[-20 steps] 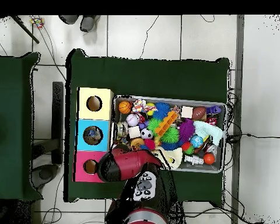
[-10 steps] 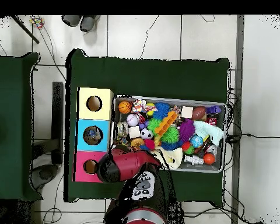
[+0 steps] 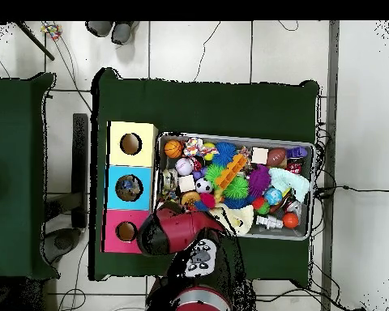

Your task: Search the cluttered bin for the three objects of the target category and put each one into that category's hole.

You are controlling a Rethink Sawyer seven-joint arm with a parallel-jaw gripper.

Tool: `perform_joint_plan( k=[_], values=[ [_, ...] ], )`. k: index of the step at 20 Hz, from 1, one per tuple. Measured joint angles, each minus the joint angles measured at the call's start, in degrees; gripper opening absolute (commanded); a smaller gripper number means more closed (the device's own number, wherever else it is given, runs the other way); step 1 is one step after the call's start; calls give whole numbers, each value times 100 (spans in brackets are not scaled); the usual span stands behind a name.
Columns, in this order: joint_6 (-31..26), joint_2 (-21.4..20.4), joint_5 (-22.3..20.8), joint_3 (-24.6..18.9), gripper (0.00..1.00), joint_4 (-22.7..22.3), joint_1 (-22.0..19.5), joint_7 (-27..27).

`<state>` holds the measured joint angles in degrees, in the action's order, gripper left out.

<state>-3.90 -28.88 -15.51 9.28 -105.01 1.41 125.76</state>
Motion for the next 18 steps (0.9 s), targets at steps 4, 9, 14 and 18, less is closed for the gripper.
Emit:
perform_joint_plan(
  k=[4,9,14,18],
  values=[
    [244,126,1,52,100,1,-4,0],
    [426,196,2,74,100,-17,-22,0],
    [452,176,4,86,100,-77,-31,1],
    [638,183,4,141,100,-135,-8,1]
  ],
)
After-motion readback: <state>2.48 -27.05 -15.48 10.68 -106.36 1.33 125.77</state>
